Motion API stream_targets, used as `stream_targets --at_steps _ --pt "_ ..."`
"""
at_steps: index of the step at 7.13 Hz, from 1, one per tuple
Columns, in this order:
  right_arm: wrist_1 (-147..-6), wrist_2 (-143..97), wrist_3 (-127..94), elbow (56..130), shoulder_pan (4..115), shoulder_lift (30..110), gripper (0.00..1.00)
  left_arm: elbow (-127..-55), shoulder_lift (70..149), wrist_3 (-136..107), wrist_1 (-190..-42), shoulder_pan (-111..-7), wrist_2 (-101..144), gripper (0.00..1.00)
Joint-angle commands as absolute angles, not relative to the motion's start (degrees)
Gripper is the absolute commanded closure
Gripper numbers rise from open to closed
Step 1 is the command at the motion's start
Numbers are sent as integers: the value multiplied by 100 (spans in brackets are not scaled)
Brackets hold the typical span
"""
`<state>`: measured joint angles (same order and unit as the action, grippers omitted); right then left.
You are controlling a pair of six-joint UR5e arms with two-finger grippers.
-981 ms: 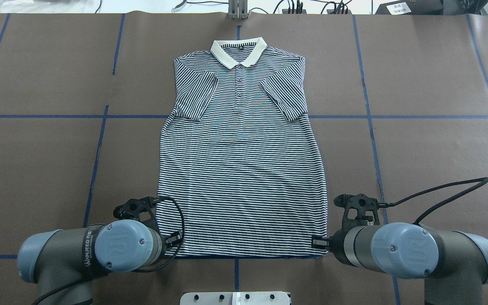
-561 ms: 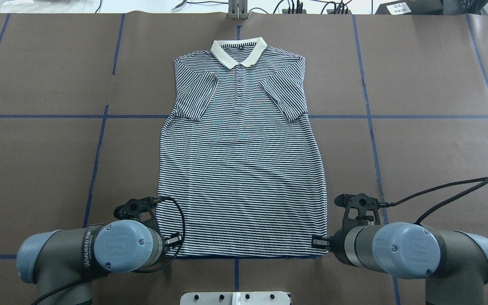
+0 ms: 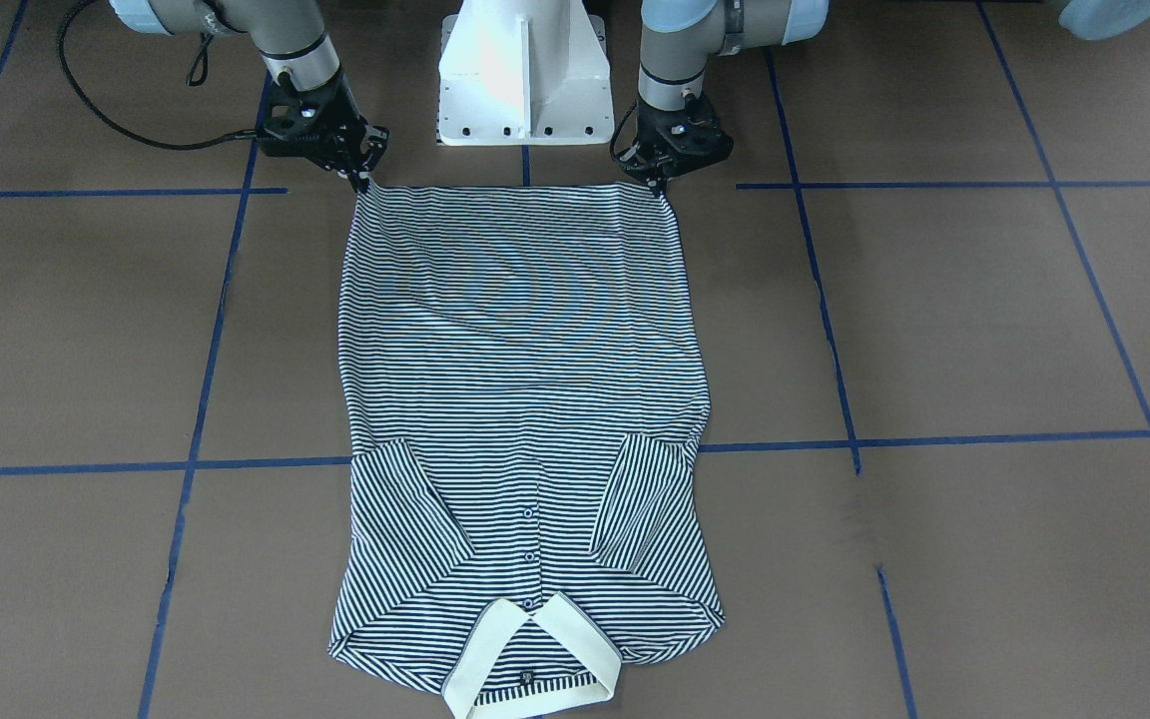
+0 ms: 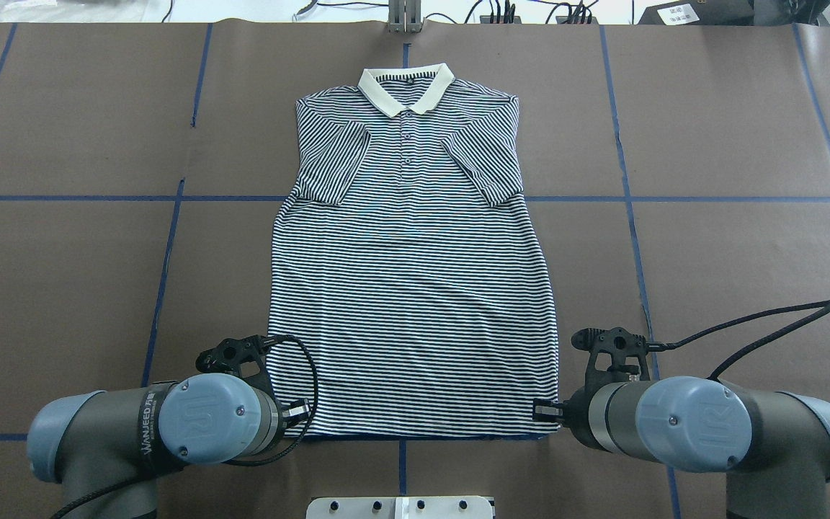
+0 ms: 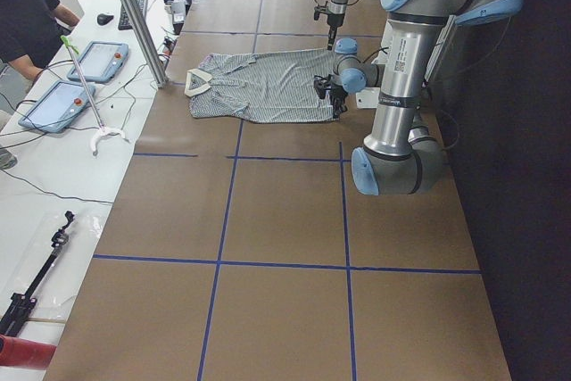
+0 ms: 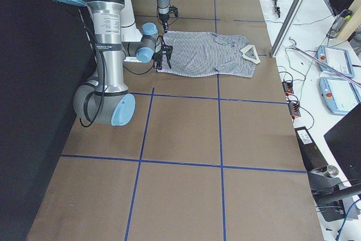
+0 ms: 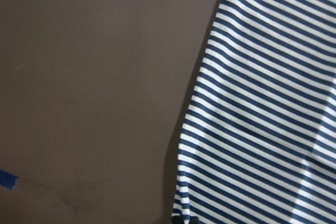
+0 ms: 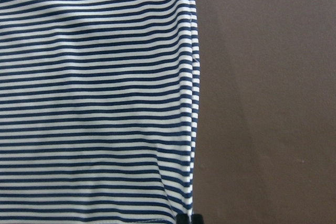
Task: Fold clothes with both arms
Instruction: 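Grasp the hem corners nearest the robot with both grippers, then lift the hem with both grippers and fold it toward the collar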
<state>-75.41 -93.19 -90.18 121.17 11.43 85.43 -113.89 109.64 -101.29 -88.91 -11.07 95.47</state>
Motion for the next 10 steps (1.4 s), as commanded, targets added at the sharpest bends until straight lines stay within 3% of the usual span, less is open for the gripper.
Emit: stream_targets --at_steps 1,4,5,8,10 --pt "-7541 -9474 -9018 12312 1212 8595 100 -11775 10829 -10003 -8842 -1160 9545 100" --pt "-7541 -9895 -9009 12803 1204 9024 100 -12530 10539 -9983 -8675 -1021 9527 100" --pt "-7541 -10140 -9000 13293 1065 9348 100 -12838 10538 -10280 -8509 -524 9501 100" --pt "-7541 -10879 -9000 13570 1002 9483 100 -13928 10529 -10292 -7508 157 9483 100" --pt "-7515 -10881 -8887 13518 1246 9431 100 -13931 10564 -10196 -7497 54 9510 100"
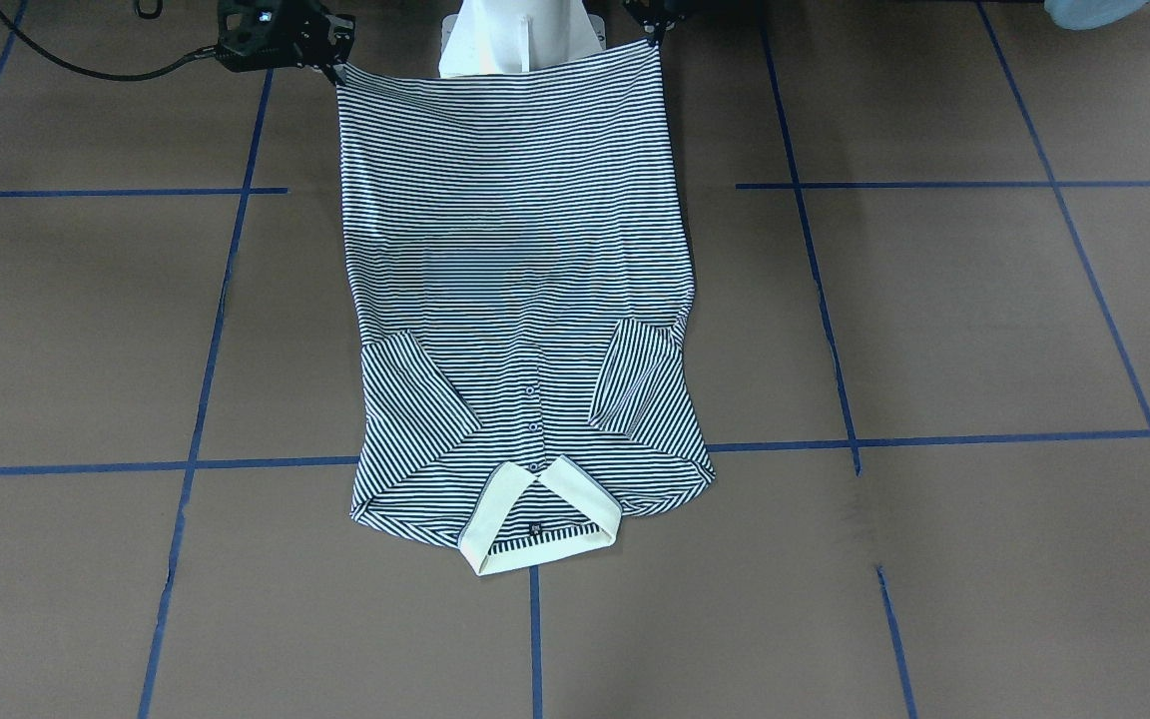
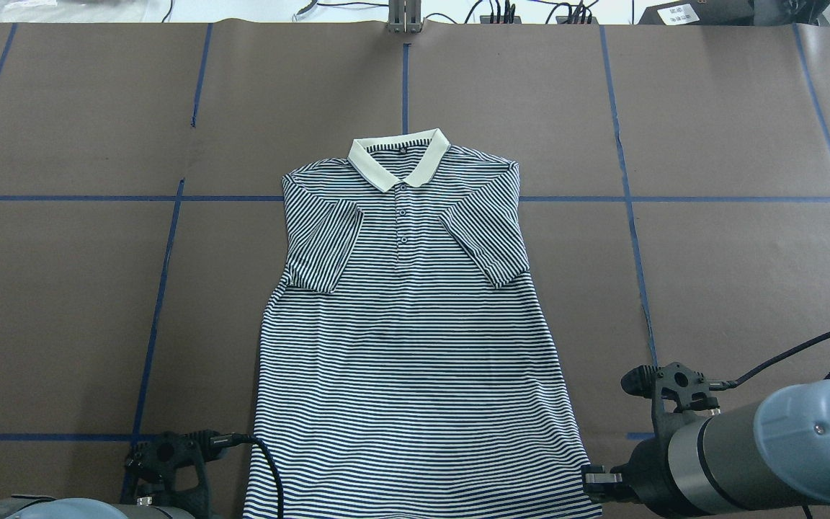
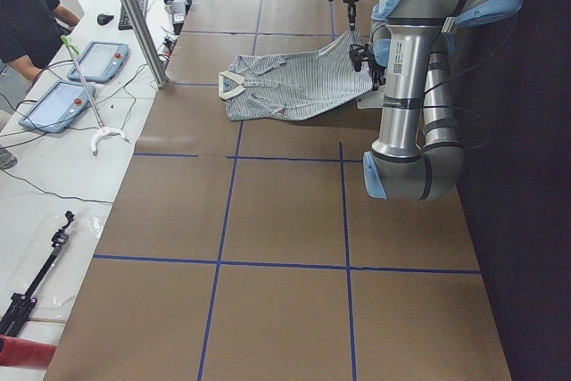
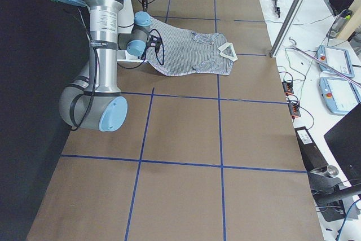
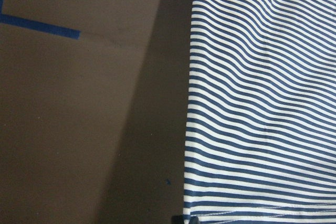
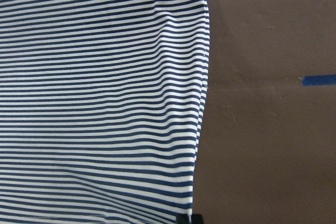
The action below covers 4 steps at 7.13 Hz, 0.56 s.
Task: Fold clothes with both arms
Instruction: 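Lift the hem with both grippers and fold it toward the collar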
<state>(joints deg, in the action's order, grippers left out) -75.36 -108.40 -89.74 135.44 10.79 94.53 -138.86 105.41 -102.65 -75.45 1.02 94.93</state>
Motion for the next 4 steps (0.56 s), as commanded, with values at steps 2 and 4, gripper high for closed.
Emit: stream_targets --at_steps 2,4 --pt "-7488 -10863 -7944 13160 1947 8881 100 -13721 10617 -9305 -7541 -620 9510 100" --pt "-7488 -10890 -7332 12449 2756 8213 100 -13571 10836 -8634 -7585 -1481 9545 100"
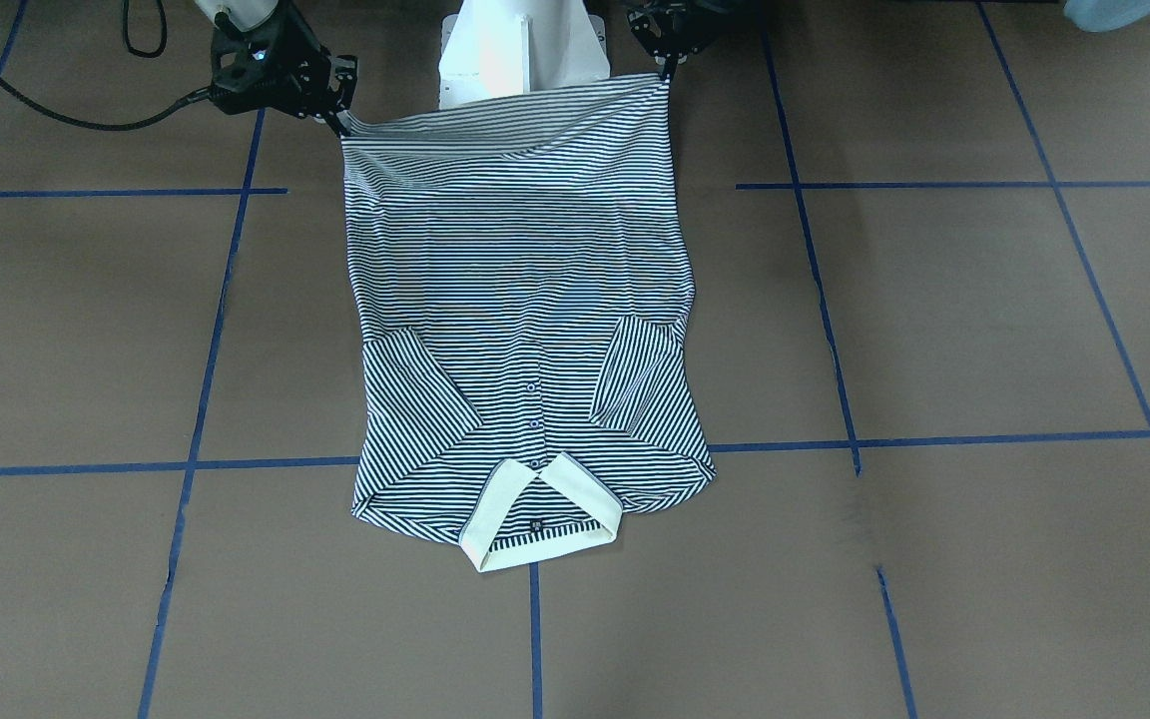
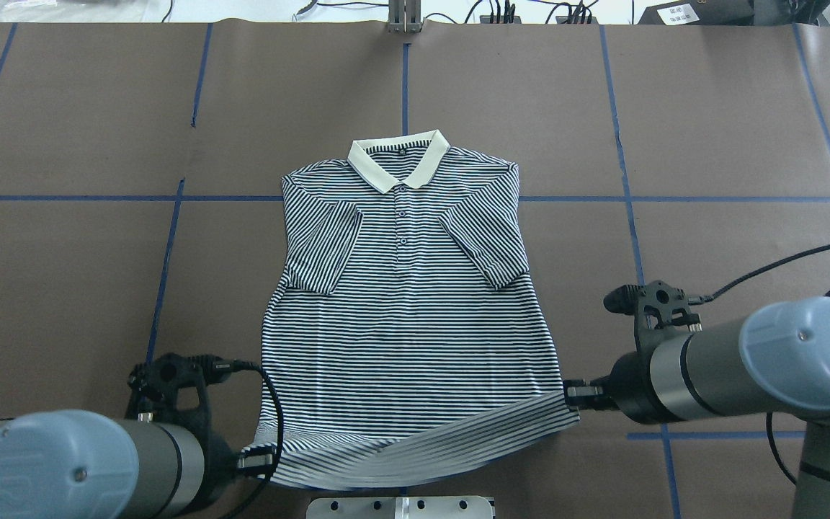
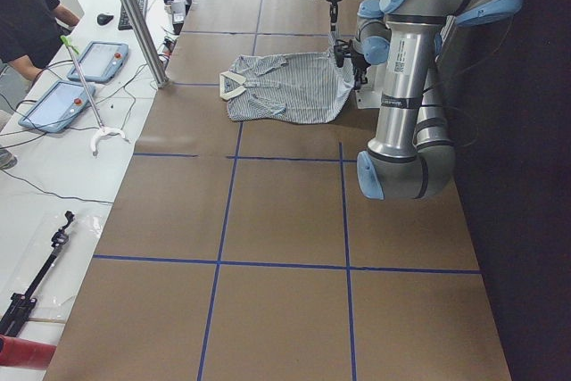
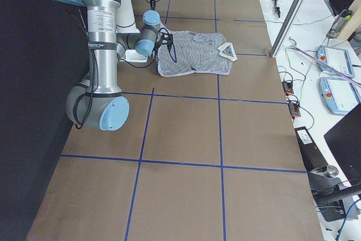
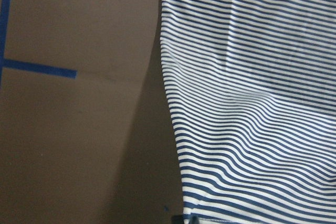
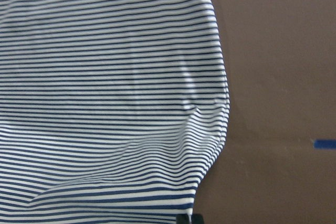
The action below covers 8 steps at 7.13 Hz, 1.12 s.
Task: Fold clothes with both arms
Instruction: 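Lift the hem with both grippers and fold it toward the collar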
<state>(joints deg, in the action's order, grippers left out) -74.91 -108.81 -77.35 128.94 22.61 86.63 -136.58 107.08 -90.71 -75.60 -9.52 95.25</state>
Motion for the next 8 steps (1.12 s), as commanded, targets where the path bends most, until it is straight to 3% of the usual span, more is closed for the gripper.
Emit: stream_targets --at_steps 1,4,6,8 --pt "-7471 -10881 -6869 12028 3116 7922 100 -13466 10898 -8413 -7637 -1790 9554 100" --pt "-7444 -10881 -6601 11498 3787 7342 100 -12492 11256 -8132 -8235 -2545 9711 100" --pt "-7436 -10872 -6601 10578 4042 6700 100 -11702 11670 -7510 -8305 -3292 9843 100" --pt "-7418 -10881 -6592 9699 4297 6085 100 -10789 11698 -7226 -9284 -3865 9853 100"
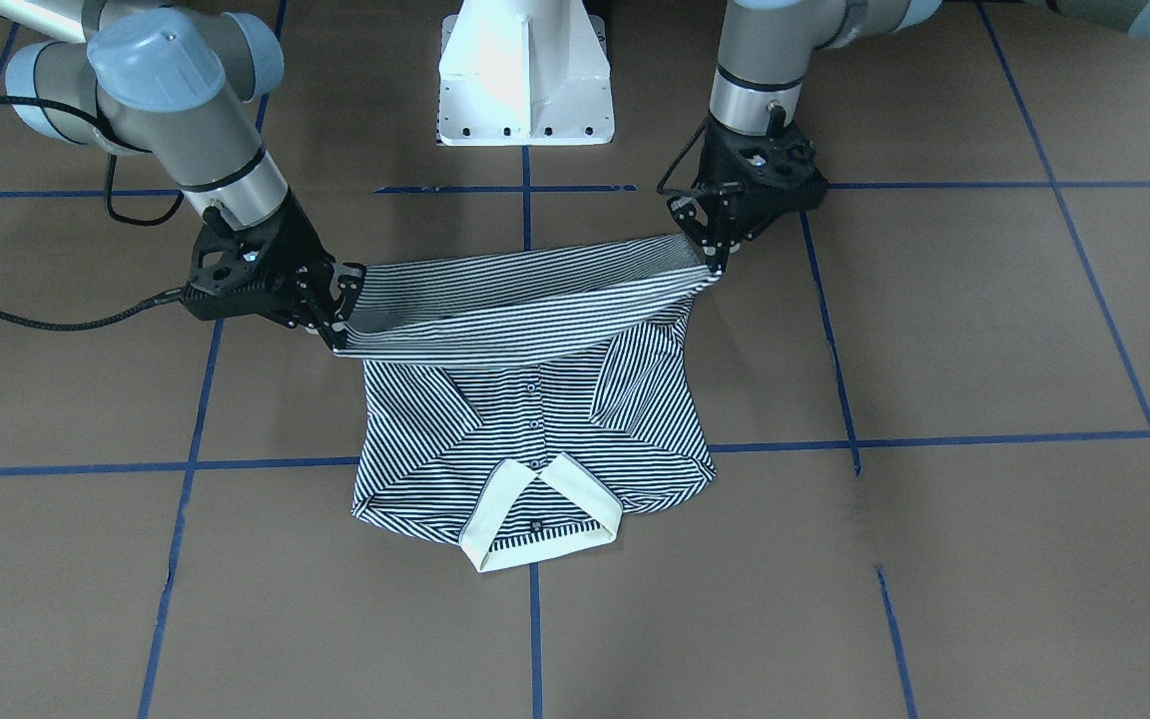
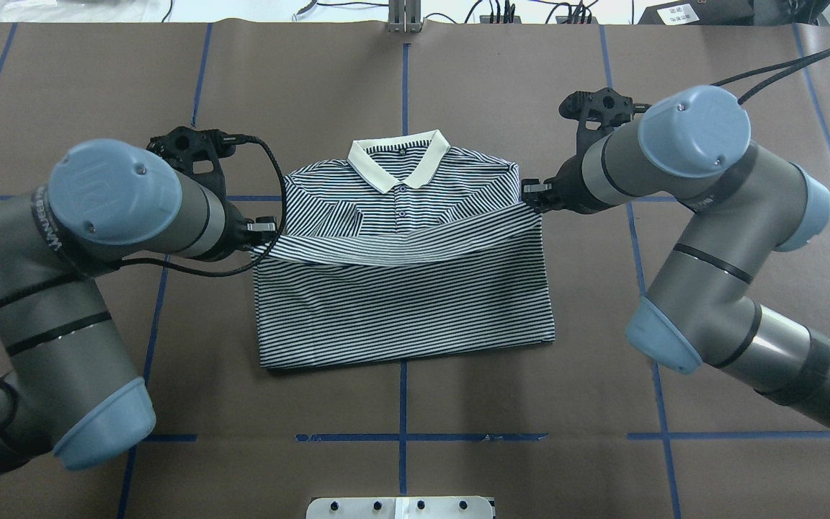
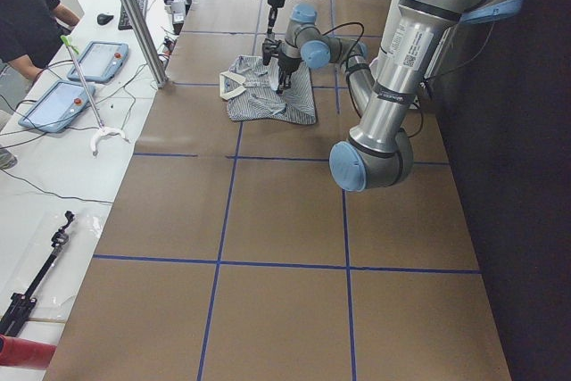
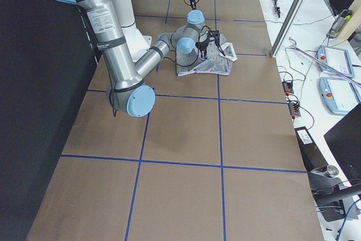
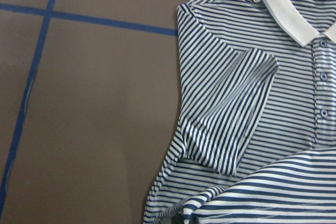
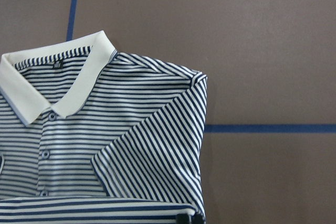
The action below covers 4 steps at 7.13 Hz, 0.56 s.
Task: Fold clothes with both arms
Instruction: 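Lift the hem with both grippers and fold it toward the collar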
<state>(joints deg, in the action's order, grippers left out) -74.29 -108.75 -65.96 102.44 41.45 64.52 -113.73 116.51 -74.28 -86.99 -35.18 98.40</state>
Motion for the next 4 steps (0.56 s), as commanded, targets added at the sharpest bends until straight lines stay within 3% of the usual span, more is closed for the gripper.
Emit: stream_targets --at_steps 1,4 --pt "-7070 -10881 -6609 9364 4385 6047 100 -10306 11750 -7225 -9716 -3919 9853 100" --pt "-6864 -10907 -6601 8843 4605 6047 100 -9477 11892 -7216 -10185 -3964 9835 100"
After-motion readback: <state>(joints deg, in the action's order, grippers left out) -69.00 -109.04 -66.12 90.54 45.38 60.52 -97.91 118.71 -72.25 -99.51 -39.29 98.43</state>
